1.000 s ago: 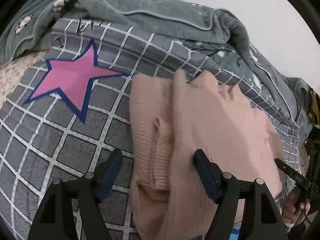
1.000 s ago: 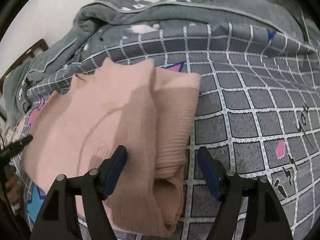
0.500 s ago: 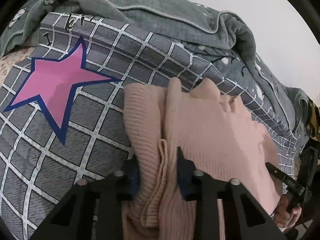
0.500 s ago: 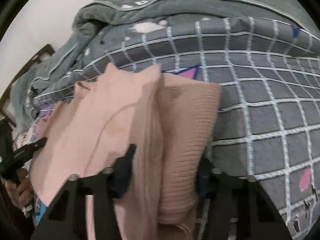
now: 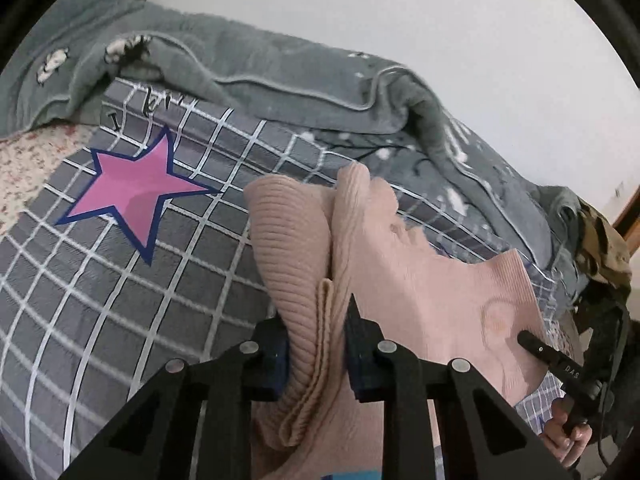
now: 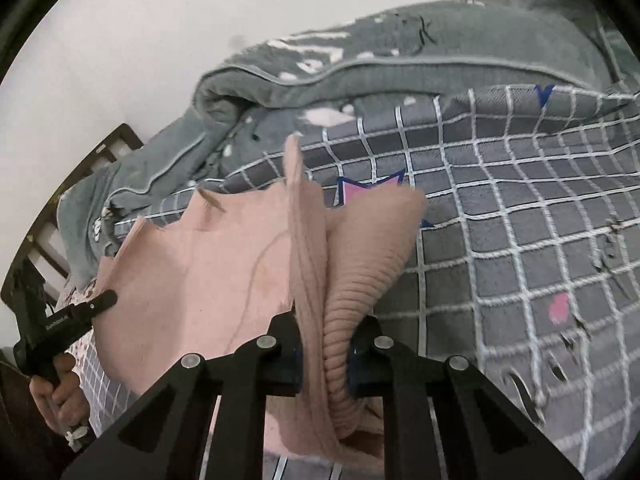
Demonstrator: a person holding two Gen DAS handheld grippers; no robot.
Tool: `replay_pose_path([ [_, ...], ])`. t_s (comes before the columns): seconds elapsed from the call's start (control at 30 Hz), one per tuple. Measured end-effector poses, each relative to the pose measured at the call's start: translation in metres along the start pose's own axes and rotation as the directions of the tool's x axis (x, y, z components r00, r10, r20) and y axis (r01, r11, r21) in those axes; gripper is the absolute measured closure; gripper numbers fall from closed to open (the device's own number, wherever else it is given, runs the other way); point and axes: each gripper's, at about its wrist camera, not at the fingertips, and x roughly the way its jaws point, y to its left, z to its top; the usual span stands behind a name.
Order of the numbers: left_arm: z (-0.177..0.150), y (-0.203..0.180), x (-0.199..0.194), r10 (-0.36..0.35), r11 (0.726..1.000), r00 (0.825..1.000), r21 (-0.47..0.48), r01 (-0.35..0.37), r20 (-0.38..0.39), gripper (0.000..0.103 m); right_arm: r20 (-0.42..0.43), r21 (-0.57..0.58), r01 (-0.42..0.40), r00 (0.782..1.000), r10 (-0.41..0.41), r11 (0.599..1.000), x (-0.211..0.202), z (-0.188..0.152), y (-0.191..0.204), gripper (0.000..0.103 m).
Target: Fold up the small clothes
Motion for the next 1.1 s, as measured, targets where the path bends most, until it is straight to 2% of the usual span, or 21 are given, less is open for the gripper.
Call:
replay_pose_path([
  [0.13,-0.016,-0.012,-0.028,-0.013,1.0,1.0,0.012,0.013,-0.014,0.081,0.012,0.003,0.003,1.0,-0.003,1.0,-0.042,-0.02,0.005,0.088],
  [0.33,-0.058,-0.017,-0.071,-0.01,1.0,0.999,0.019,0.011,-0.035,0.081,-0.025,-0.008,-0.008,1.0,0.008,1.0,-0.097,-0.064,0.01,0.088],
  [0.47,-0.086,-0.006,-0.083,-0.002,1.0,0.998,0.016,0.003,-0.061,0.08,-0.055,-0.019,-0.024,0.998,0.023,1.0,-0.11,-0.092,0.008,0.088],
  [0.57,-0.097,0.004,-0.075,0.015,1.0,0.997,0.013,-0.014,-0.081,0.08,-0.074,-0.015,-0.009,0.997,0.008,1.0,-0.095,-0.104,0.0,0.087],
  [0.67,-0.104,0.011,-0.063,0.041,0.999,0.995,0.02,-0.039,-0.095,0.078,-0.074,-0.013,0.039,0.996,-0.04,0.999,-0.073,-0.11,-0.007,0.085],
  [0.83,-0.107,0.022,-0.042,0.059,0.998,0.99,0.02,-0.057,-0.126,0.072,-0.03,-0.085,0.147,0.988,-0.15,0.985,-0.046,-0.116,-0.009,0.075],
  [0.87,-0.107,0.024,-0.039,0.063,0.998,0.99,0.015,-0.061,-0.13,0.069,-0.026,-0.106,0.177,0.983,-0.18,0.979,-0.041,-0.117,-0.008,0.072],
  [0.93,-0.109,0.028,-0.035,0.06,0.998,0.989,0.006,-0.06,-0.133,0.066,-0.013,-0.132,0.249,0.967,-0.253,0.959,-0.041,-0.119,-0.004,0.057],
  [1.1,-0.114,0.035,-0.036,0.028,1.0,0.992,0.005,-0.027,-0.123,0.058,0.025,-0.175,0.374,0.926,-0.376,0.911,-0.069,-0.119,0.01,0.053],
])
